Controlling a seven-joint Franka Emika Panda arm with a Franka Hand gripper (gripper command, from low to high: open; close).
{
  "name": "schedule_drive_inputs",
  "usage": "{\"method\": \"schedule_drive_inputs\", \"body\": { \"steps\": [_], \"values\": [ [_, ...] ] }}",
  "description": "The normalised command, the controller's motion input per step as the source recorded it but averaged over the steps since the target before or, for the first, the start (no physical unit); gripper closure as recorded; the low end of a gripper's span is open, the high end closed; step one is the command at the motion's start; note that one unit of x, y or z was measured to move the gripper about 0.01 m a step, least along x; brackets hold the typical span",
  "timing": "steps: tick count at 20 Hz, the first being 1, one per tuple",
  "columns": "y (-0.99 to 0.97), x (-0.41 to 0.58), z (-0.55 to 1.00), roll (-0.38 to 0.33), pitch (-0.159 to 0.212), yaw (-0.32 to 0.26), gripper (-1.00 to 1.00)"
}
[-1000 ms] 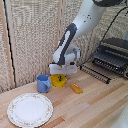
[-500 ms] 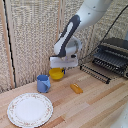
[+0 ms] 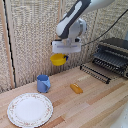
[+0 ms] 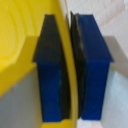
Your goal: Notice the yellow vessel located before you. Bring your fastener close to the yellow vessel and smoothly hold it. Transfer the yellow vessel above the white plating and let go of your hold on it, then set the vessel on the plating.
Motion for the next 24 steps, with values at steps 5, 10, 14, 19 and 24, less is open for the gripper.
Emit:
{"method": "schedule_drive_inputs", "body": {
  "steps": [5, 10, 14, 19, 24],
  "values": [
    [0.67, -0.001, 0.77, 0.000, 0.009, 0.063, 1.00],
    [0.82, -0.117, 0.48, 0.000, 0.000, 0.017, 1.00],
    [0.87, -0.291, 0.04, 0.000, 0.000, 0.009, 1.00],
    [0.85, -0.491, -0.14, 0.000, 0.000, 0.005, 1.00],
    [0.63, -0.584, -0.42, 0.000, 0.000, 0.059, 1.00]
  ]
}}
